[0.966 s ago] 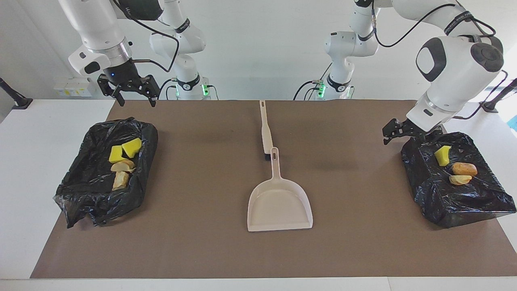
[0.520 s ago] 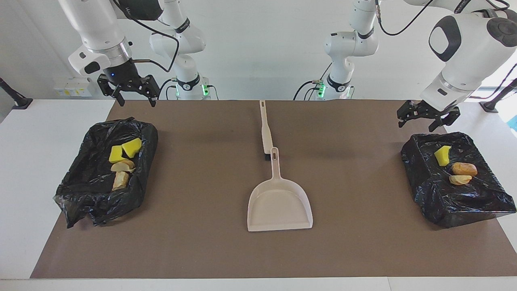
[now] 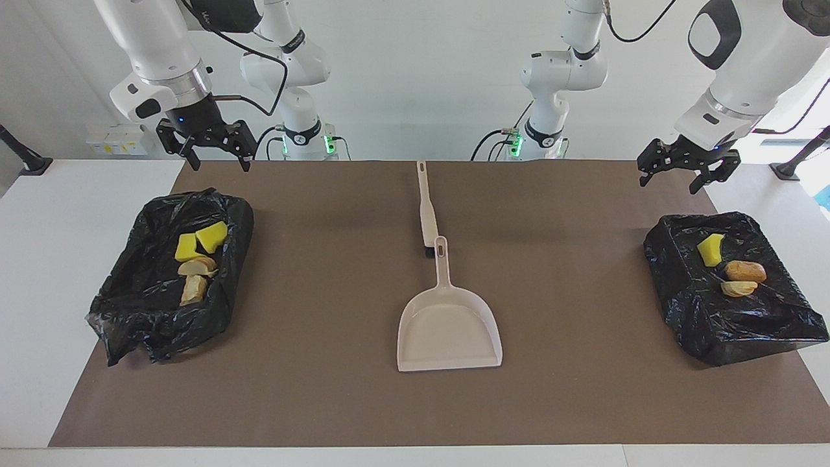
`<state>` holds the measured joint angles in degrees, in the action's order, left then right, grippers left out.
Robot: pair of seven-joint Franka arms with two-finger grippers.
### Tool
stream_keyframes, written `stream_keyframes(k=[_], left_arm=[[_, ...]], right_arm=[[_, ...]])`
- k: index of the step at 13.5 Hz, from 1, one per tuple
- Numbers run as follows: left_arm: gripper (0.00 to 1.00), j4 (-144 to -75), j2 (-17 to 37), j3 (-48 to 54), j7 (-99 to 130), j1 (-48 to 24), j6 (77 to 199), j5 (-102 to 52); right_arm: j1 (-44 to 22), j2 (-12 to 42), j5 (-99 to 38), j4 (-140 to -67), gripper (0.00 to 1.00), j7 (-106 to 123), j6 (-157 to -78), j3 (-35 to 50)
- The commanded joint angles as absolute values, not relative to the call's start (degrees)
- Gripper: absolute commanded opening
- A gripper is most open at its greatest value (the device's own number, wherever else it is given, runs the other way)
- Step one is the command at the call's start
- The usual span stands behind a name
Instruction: Sweep and dump trash in bin
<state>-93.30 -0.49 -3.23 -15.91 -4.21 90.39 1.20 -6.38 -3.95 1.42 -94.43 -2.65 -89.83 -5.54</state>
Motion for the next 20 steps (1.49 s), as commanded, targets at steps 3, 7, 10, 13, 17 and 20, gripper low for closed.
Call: stream_keyframes(k=[3,7,10,13,17,20], left_arm=[[1.0,-93.6,-1.2,-3.2,-14.6,-4.9,89.8,1.7],[1.0,-93.1,-1.2,-2.6,-11.2,-5.2,89.9,1.6],[1.0,-93.1,-1.1,-2.6,-6.6,-5.3,90.4,0.9],[1.0,-89.8,0.4,-0.6,-6.4,-4.1,88.6,1.1],[1.0,-89.5,0.7,-0.5,-6.5,-4.3,87.9,0.7],[1.0,-89.4,0.7,-0.7,-6.5,-4.1,87.5,0.3]], right_arm=[[-5.9,-4.8,0.5,-95.4,1.0,-2.5,-90.1,-5.4],[-5.9,-4.8,0.5,-95.4,1.0,-2.5,-90.1,-5.4],[-5.9,-4.8,0.5,-95.4,1.0,-2.5,-90.1,-5.4],[-5.9,-4.8,0.5,-95.4,1.0,-2.5,-90.1,-5.4],[-5.9,-4.8,0.5,-95.4,1.0,-2.5,-90.1,-5.4],[-5.9,-4.8,0.5,-95.4,1.0,-2.5,-90.1,-5.4]])
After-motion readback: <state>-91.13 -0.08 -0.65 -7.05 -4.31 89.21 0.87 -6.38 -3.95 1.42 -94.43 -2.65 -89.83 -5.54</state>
